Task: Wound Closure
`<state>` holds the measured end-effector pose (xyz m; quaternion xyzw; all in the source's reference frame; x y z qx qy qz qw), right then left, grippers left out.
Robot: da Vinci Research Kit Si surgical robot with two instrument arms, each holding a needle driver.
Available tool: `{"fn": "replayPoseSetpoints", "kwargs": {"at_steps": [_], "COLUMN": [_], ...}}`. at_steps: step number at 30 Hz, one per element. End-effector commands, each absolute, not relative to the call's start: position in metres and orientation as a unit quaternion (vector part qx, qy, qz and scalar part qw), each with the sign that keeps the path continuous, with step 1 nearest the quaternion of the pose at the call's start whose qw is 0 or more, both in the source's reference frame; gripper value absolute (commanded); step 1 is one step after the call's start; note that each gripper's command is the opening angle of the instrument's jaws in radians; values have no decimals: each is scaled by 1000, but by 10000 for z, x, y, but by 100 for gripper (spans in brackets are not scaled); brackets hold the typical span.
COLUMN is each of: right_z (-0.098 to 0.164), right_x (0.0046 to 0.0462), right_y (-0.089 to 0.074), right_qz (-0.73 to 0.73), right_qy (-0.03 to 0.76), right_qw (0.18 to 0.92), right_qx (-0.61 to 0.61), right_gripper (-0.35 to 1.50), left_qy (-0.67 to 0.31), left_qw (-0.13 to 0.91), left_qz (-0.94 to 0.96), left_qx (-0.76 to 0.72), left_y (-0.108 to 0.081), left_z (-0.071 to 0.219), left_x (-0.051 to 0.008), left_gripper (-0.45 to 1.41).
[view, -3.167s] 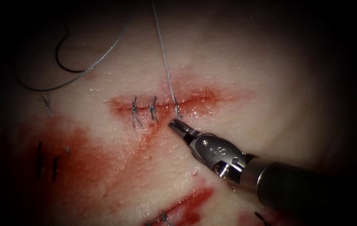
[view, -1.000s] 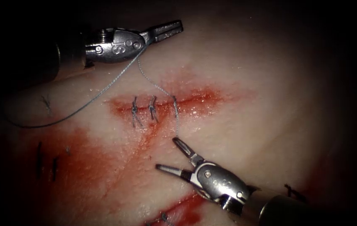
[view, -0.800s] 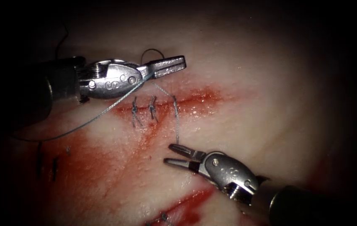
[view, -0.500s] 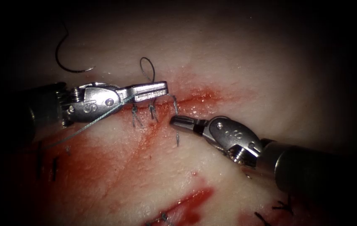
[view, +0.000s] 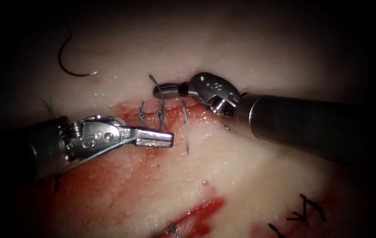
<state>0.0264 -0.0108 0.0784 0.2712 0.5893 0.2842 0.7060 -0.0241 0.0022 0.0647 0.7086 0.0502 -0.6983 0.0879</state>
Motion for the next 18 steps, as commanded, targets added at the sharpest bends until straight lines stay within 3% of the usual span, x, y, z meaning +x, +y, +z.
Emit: {"fn": "replayPoseSetpoints", "kwargs": {"at_steps": [1, 18], "right_z": [791, 768], "right_x": [280, 299], "right_y": [-107, -89], "right_qz": [282, 299], "right_qy": [590, 683], "right_qw": [701, 567], "right_qx": [284, 349], "right_gripper": [-35, -35], "left_qy": [48, 79], "left_qw": [88, 89], "left_qz": [-699, -701], "left_qx": [708, 703], "left_y": [28, 40], "left_z": [650, 690], "left_x": [-247, -247], "left_gripper": [-45, -45]}}
